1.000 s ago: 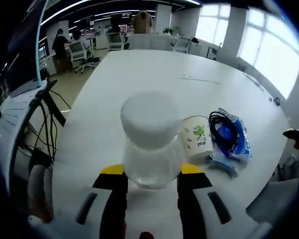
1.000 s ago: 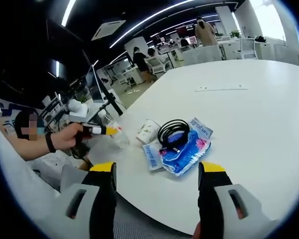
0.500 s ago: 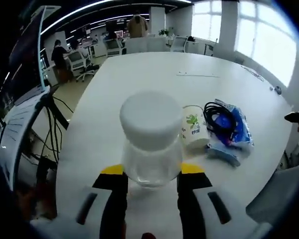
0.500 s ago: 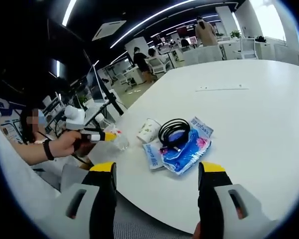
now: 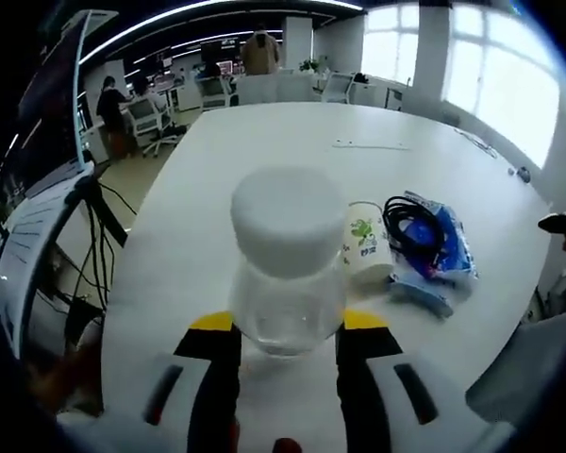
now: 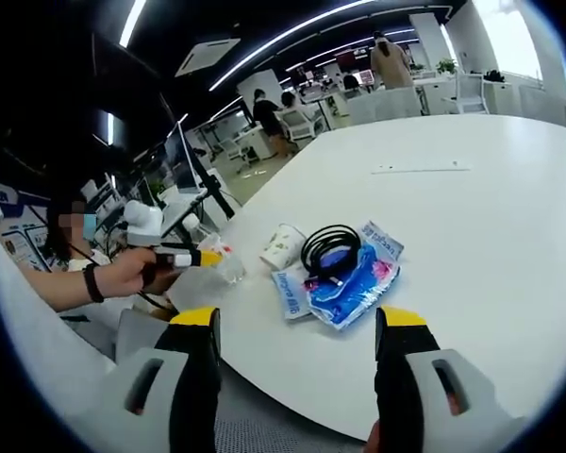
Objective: Arrange the tabletop items into an orderly group along one side of the table until the central work area is clear of visible clutter.
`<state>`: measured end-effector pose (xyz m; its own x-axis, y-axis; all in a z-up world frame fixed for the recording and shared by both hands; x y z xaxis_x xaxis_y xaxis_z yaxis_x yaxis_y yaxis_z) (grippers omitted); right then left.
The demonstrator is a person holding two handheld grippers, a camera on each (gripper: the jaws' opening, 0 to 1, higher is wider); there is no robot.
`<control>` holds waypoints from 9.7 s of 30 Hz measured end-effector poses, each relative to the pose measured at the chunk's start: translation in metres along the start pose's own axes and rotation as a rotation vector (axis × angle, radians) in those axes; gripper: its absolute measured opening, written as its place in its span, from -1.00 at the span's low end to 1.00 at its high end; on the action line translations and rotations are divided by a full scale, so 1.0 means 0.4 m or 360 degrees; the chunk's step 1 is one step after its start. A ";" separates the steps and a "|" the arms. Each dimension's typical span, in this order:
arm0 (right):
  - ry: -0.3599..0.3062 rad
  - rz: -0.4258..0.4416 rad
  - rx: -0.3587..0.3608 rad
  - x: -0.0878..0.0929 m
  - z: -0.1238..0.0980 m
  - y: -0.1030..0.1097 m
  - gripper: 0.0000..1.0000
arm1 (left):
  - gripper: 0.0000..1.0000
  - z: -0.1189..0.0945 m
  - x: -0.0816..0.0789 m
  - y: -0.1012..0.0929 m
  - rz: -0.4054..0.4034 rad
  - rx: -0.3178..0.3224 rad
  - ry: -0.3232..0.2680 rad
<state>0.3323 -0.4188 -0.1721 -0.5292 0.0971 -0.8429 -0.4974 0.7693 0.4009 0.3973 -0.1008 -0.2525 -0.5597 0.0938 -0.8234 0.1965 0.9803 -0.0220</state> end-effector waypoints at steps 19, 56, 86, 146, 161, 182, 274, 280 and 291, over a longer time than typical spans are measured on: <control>0.0029 -0.0014 0.0010 0.011 -0.010 0.005 0.32 | -0.15 0.005 -0.012 0.003 0.0112 0.0375 -0.0068; 0.0081 0.0030 0.0028 0.032 -0.017 -0.027 0.30 | -0.26 0.084 -0.080 0.023 0.0033 0.0111 -0.0103; 0.0112 0.0040 0.0043 0.016 0.004 -0.045 0.30 | -0.27 0.222 -0.177 0.075 0.0014 0.0066 -0.0131; 0.0104 -0.0037 -0.0025 0.003 0.007 0.007 0.31 | -0.13 0.054 -0.105 -0.046 -0.0219 -0.0014 -0.0303; 0.0103 -0.0037 -0.0049 0.000 0.013 0.004 0.31 | -0.10 0.038 -0.061 -0.125 -0.0155 0.0059 -0.0274; 0.0127 -0.0053 -0.0057 0.004 -0.002 -0.009 0.31 | -0.08 0.043 -0.078 -0.253 -0.0128 0.0182 -0.0311; 0.0061 0.0049 0.0034 0.018 -0.011 -0.045 0.31 | -0.27 0.261 -0.050 -0.199 -0.0110 0.0270 0.0246; 0.0067 0.0042 0.0018 0.019 -0.006 -0.037 0.31 | -0.28 0.240 -0.054 -0.197 -0.0087 0.0277 0.0219; 0.0063 0.0022 -0.0006 0.012 0.004 -0.030 0.31 | -0.28 0.205 -0.067 -0.174 -0.0011 0.0306 0.0100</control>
<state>0.3367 -0.4266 -0.1816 -0.5625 0.0826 -0.8227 -0.4924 0.7659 0.4135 0.4647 -0.1856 -0.2752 -0.6095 0.1039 -0.7860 0.3393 0.9302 -0.1401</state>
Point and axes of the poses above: the point that each gripper's makers call its tool centre point, and the gripper's own axes: z roughly forward along the fingers, y roughly to its left, x roughly out of its underside, the point moved 2 cm from there along -z, roughly backward along the fingers, and after that the axes turned 11 degrees about -y, right-handed, at the moved point
